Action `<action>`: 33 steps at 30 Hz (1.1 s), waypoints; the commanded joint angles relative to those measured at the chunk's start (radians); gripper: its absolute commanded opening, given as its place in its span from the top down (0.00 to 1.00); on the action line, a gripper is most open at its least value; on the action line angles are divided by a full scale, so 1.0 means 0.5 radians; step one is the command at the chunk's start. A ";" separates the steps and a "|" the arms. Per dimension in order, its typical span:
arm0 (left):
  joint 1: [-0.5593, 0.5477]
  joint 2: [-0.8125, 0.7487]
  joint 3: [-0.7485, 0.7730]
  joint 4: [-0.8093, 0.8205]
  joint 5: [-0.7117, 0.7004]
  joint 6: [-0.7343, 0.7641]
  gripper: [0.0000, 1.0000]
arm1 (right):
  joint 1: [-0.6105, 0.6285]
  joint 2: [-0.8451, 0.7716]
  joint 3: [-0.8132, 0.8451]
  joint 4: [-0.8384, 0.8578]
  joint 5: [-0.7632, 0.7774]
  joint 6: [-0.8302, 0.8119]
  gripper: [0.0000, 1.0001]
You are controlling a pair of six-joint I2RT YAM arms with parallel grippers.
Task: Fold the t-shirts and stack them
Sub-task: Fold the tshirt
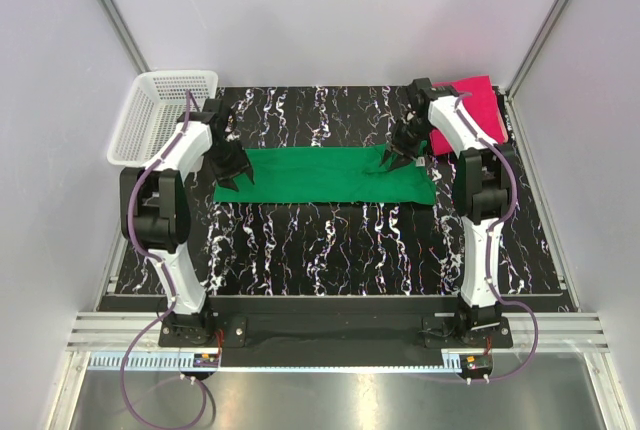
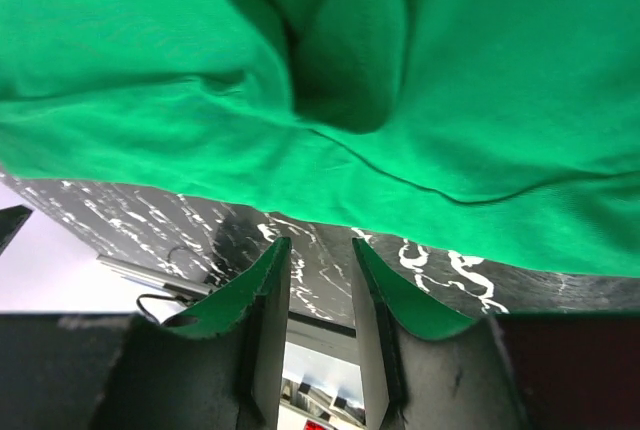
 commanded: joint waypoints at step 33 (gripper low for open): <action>0.003 -0.151 -0.063 0.025 0.031 0.024 0.49 | -0.001 0.332 0.431 0.028 0.104 -0.116 0.58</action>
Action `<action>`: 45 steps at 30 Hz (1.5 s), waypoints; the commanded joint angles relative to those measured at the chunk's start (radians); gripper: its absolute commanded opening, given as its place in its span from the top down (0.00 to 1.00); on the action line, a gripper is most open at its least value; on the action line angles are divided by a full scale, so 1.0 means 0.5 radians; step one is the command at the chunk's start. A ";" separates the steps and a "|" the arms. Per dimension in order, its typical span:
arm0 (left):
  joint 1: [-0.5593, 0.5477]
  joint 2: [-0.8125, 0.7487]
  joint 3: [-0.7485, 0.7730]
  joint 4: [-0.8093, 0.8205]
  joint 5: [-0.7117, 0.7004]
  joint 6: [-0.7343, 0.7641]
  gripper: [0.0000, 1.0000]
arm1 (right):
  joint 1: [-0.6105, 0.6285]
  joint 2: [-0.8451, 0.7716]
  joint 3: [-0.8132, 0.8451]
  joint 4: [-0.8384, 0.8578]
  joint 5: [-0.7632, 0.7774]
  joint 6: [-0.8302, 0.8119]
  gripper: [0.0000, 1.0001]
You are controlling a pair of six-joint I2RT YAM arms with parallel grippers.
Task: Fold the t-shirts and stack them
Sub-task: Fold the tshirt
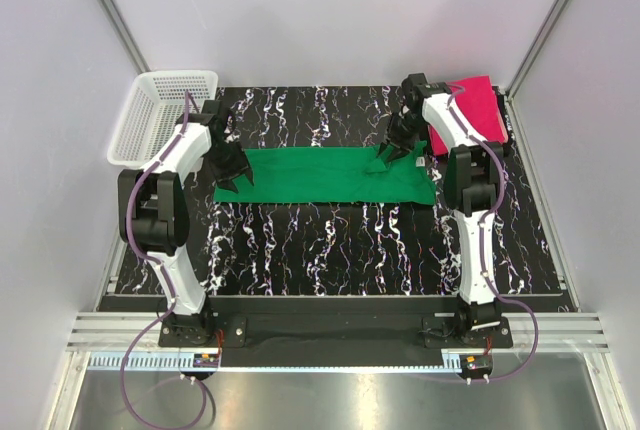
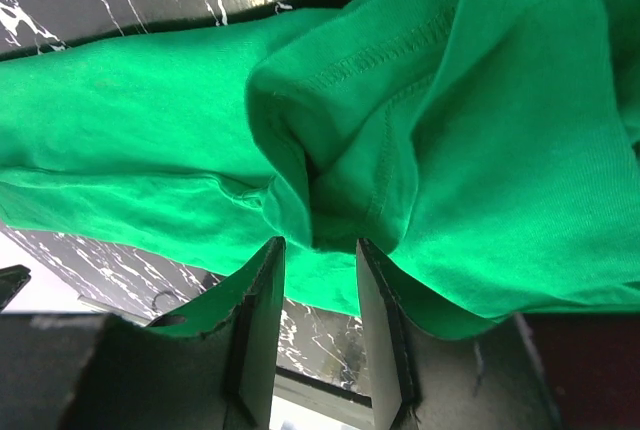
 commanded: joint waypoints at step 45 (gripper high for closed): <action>0.000 -0.097 -0.039 0.041 0.076 0.003 0.49 | 0.055 0.276 0.822 -0.129 -0.365 0.053 0.65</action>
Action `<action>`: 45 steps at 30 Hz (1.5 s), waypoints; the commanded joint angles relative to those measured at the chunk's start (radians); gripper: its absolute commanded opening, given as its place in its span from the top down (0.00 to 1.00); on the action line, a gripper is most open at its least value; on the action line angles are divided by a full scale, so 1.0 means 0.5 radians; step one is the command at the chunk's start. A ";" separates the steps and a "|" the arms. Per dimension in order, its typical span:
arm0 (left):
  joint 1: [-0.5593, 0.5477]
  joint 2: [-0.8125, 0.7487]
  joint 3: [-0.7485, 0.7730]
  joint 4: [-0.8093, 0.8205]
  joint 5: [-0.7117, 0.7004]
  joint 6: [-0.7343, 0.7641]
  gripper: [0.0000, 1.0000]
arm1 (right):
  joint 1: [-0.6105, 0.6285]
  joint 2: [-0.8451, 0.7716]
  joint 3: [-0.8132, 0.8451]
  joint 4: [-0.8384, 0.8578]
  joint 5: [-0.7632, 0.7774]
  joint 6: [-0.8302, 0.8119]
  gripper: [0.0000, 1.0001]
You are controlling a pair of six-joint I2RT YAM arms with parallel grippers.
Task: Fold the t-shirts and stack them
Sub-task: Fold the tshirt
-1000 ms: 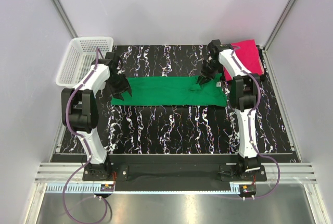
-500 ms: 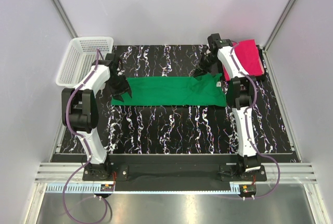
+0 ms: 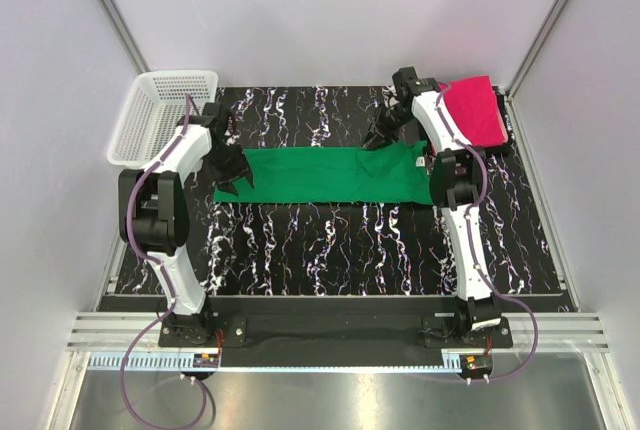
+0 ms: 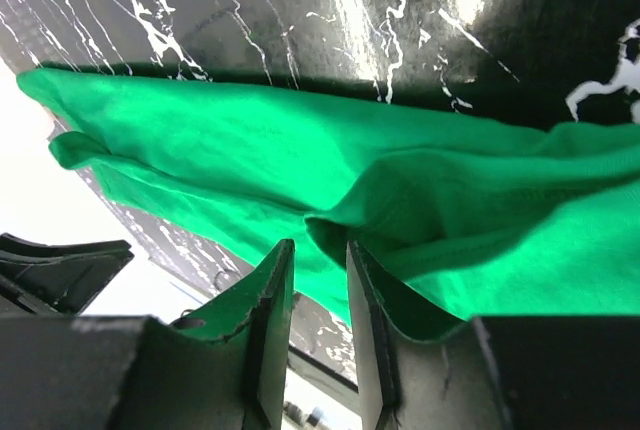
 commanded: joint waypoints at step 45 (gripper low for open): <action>-0.264 0.026 0.437 -0.062 -0.144 0.139 1.00 | 0.140 -1.125 -1.335 0.155 0.866 -0.088 1.00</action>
